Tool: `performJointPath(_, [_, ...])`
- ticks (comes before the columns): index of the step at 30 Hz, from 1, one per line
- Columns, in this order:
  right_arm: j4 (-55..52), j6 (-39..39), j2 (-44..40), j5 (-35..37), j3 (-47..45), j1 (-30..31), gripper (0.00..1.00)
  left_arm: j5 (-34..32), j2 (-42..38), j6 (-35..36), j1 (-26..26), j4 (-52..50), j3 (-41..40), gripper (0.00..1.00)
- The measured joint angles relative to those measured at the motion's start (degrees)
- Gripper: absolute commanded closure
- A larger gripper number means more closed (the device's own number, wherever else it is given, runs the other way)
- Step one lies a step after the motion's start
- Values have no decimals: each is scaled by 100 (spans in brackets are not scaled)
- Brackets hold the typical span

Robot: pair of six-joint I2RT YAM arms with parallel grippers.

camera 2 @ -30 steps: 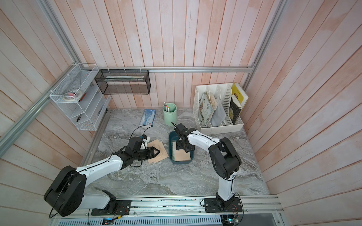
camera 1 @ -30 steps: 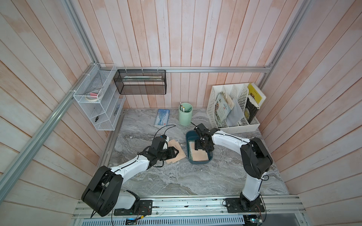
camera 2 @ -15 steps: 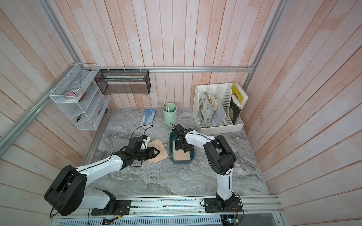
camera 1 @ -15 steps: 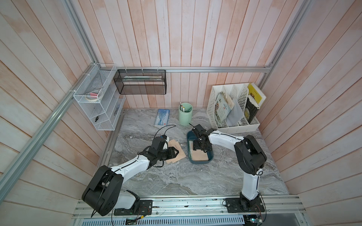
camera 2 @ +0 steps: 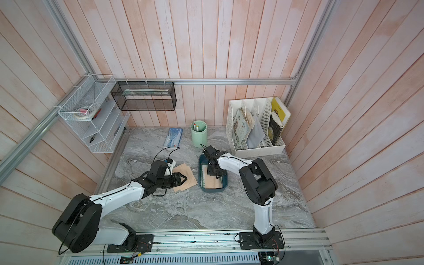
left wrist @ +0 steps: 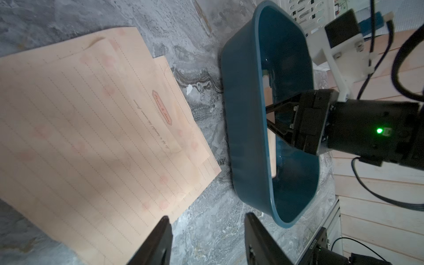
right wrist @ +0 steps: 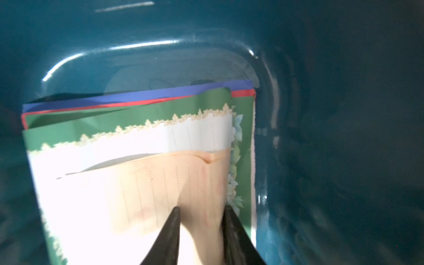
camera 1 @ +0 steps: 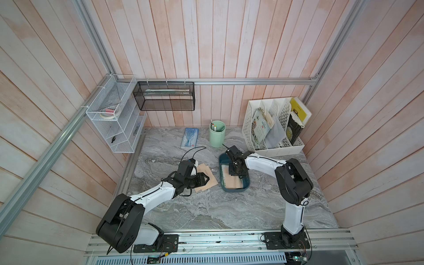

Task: Take out the stationery paper from the storage box
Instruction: Pick up the stationery paper from the storage box.

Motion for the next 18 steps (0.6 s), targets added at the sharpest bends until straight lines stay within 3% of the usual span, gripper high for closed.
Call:
performJointPath(1, [-22, -15, 0, 24, 13, 0, 83, 0, 7, 0, 0, 0, 0, 46])
performJointPath(6, [-234, -20, 0, 116, 149, 2, 86, 0, 28, 0, 0, 0, 0, 46])
performJointPath(13, [-535, -48, 0, 310, 317, 13, 73, 2, 28, 0, 0, 0, 0, 46])
performJointPath(18, [-627, -118, 0, 354, 337, 20, 90, 2, 46, -2, 0, 2, 0, 46])
